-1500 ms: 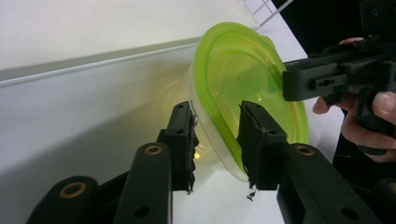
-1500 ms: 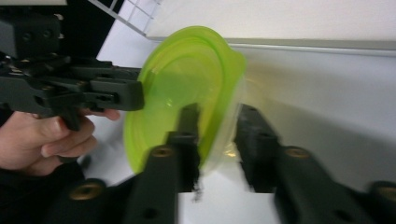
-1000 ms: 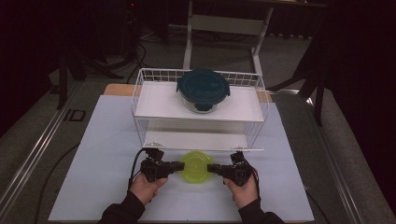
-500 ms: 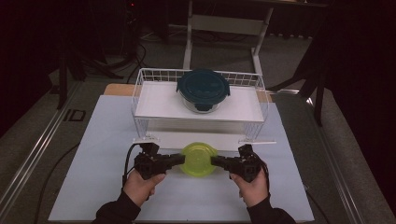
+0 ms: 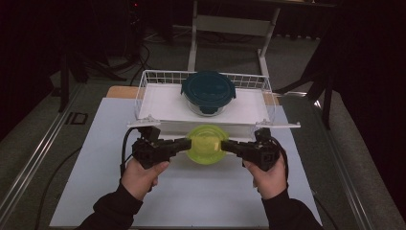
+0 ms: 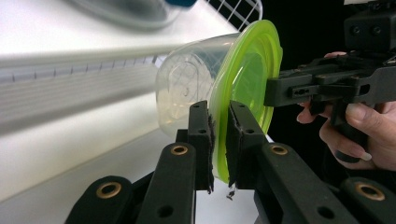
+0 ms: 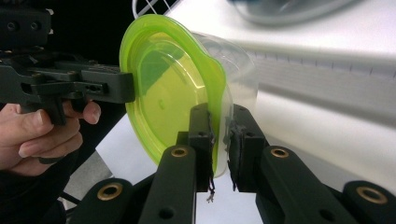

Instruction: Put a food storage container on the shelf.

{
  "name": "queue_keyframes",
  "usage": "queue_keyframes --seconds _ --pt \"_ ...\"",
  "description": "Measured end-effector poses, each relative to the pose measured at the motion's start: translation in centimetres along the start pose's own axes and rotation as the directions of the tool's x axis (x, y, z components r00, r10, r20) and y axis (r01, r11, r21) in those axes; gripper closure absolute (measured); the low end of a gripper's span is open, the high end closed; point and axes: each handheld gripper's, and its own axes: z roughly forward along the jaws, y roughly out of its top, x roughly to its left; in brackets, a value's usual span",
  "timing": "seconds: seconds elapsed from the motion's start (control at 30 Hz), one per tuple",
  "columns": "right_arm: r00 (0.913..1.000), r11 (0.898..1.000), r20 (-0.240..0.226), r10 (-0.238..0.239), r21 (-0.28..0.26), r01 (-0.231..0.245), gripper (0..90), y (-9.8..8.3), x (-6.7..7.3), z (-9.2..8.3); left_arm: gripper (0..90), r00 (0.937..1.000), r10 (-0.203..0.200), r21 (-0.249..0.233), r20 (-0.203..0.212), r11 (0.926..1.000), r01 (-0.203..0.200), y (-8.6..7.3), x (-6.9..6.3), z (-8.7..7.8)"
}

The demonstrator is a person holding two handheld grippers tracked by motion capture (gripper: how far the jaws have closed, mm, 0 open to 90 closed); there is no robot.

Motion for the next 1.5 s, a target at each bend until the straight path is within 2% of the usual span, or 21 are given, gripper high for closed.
queue_keyframes --seconds 0.13,0.4,0.43,0.47,0.53,0.6,0.77,0.9,1.0,1.1,1.23,1.27,1.3,1.33,1.5 --pt "1.0000 1.000 -0.006 0.001 -0.016 -0.002 80.7 1.9 0.3 -0.7 82.6 1.0000 -0.005 -0.017 0.000 0.9998 0.005 1.9 -0.5 -0.3" --pt "0.9995 0.997 0.018 -0.025 -0.071 0.026 80.6 6.2 1.3 -2.0 82.7 1.0000 0.000 -0.065 -0.002 0.9979 -0.001 6.2 -1.1 -0.8" --pt "0.9995 0.997 0.018 -0.025 -0.071 0.026 80.6 6.2 1.3 -2.0 82.7 1.0000 0.000 -0.065 -0.002 0.9979 -0.001 6.2 -1.1 -0.8" --pt "0.9993 0.997 0.024 -0.028 -0.075 0.030 80.6 6.7 1.3 -2.0 82.7 1.0000 -0.006 -0.069 -0.002 0.9976 0.006 7.2 -1.0 -0.8" --pt "0.9993 0.996 0.030 -0.023 -0.085 0.026 80.6 8.1 1.1 -2.0 82.7 1.0000 -0.010 -0.083 -0.002 0.9965 0.009 7.8 -0.8 -0.7" --pt "0.9991 0.996 0.038 -0.020 -0.090 0.024 80.5 8.9 1.1 -1.9 82.6 0.9997 0.008 -0.093 -0.025 0.9956 -0.010 8.4 -1.0 -0.6" --pt "0.9990 0.995 0.044 0.003 -0.099 0.001 80.4 10.6 0.6 -1.6 82.5 0.9995 -0.030 -0.094 -0.005 0.9951 0.030 10.1 0.0 -0.1" --pt "0.9984 0.996 0.053 0.019 -0.086 -0.014 80.4 11.7 0.2 -1.4 82.3 0.9989 -0.045 -0.090 -0.008 0.9950 0.044 11.0 0.4 0.3" --pt "0.9979 0.996 0.054 0.036 -0.081 -0.031 80.3 12.2 -0.1 -1.1 82.0 0.9982 -0.060 -0.085 0.007 0.9945 0.061 11.6 1.2 0.6" --pt "0.9961 0.997 0.070 0.052 -0.063 -0.048 80.3 12.9 -0.2 -0.7 81.4 0.9969 -0.079 -0.090 -0.001 0.9928 0.079 12.0 1.9 1.0" --pt "0.9940 0.995 0.064 0.089 -0.060 -0.085 80.0 13.5 -0.6 -0.4 79.3 0.9968 -0.079 -0.106 -0.002 0.9912 0.079 12.3 2.1 1.2" --pt "0.9932 0.994 0.060 0.100 -0.056 -0.096 79.5 13.7 -0.8 -0.4 79.3 0.9980 -0.061 -0.119 -0.016 0.9912 0.059 12.5 2.2 1.6" --pt "0.9905 0.991 0.049 0.128 -0.047 -0.126 76.2 14.2 -1.3 -0.1 73.2 0.9979 -0.062 -0.118 -0.016 0.9912 0.060 12.5 2.3 1.8" --pt "0.9898 0.990 0.051 0.133 -0.051 -0.130 72.0 14.2 -1.4 -0.1 70.1 0.9978 -0.063 -0.121 -0.021 0.9908 0.060 12.5 2.5 2.0" --pt "0.9879 0.989 0.070 0.138 -0.056 -0.134 65.5 14.6 -1.9 0.5 64.7 0.9966 -0.082 -0.153 -0.008 0.9850 0.080 12.5 3.3 2.3"
